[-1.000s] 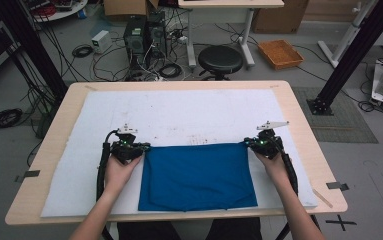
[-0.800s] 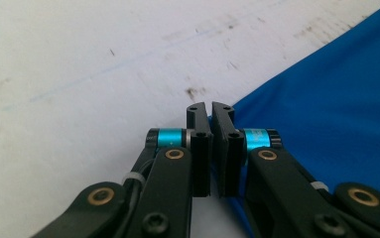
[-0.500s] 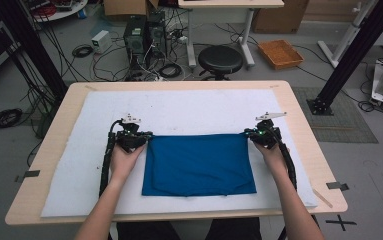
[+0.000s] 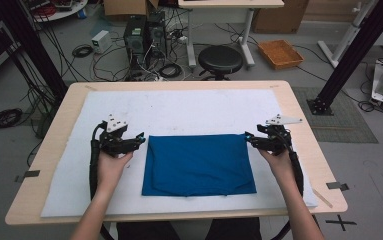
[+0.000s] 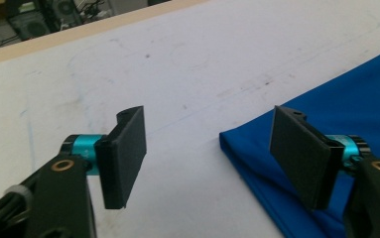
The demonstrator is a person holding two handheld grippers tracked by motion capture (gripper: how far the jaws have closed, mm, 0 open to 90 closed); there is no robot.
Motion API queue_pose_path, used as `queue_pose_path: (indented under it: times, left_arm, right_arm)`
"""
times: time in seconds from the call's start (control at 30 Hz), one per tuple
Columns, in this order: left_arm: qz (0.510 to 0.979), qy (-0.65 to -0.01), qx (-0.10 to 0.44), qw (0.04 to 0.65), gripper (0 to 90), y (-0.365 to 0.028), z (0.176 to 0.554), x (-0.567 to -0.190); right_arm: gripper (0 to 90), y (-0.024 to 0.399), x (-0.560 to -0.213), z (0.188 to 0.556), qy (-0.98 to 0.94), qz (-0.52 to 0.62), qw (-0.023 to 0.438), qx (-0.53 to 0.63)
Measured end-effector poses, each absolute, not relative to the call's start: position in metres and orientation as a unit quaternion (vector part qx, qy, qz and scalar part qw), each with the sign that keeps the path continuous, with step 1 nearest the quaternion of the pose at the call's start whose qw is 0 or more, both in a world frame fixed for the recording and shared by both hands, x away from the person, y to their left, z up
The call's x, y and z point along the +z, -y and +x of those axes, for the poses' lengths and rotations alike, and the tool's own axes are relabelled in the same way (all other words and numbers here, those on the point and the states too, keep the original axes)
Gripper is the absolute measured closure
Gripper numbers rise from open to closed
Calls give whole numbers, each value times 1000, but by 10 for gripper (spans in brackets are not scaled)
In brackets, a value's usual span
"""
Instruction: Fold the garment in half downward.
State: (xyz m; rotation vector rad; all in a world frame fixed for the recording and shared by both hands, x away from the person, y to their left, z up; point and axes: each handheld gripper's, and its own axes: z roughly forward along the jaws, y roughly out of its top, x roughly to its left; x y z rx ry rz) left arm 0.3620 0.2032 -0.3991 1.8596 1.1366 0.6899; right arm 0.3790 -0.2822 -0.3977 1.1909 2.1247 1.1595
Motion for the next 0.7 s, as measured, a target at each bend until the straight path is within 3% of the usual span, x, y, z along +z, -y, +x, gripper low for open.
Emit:
queue_pose_path:
  times: [0.17, 0.23, 0.33, 0.57, 0.7]
  left_arm:
    - [738, -449, 276, 422, 302, -213, 348, -394]
    - [731, -444, 236, 462, 330, -225, 344, -393]
    - [723, -451, 218, 475, 372, -231, 344, -394]
    - [728, -402, 246, 497, 473, -243, 333, -403]
    - [725, -367, 270, 517, 487, -246, 330, -409]
  right_arm:
    - [311, 283, -387, 364, -765, 420, 232, 429]
    - [263, 286, -382, 355, -758, 419, 232, 443]
    - [224, 291, -384, 353, -745, 428, 210, 467]
    - [392, 299, -384, 352, -742, 419, 190, 488]
    - [410, 300, -386, 355, -740, 421, 189, 490]
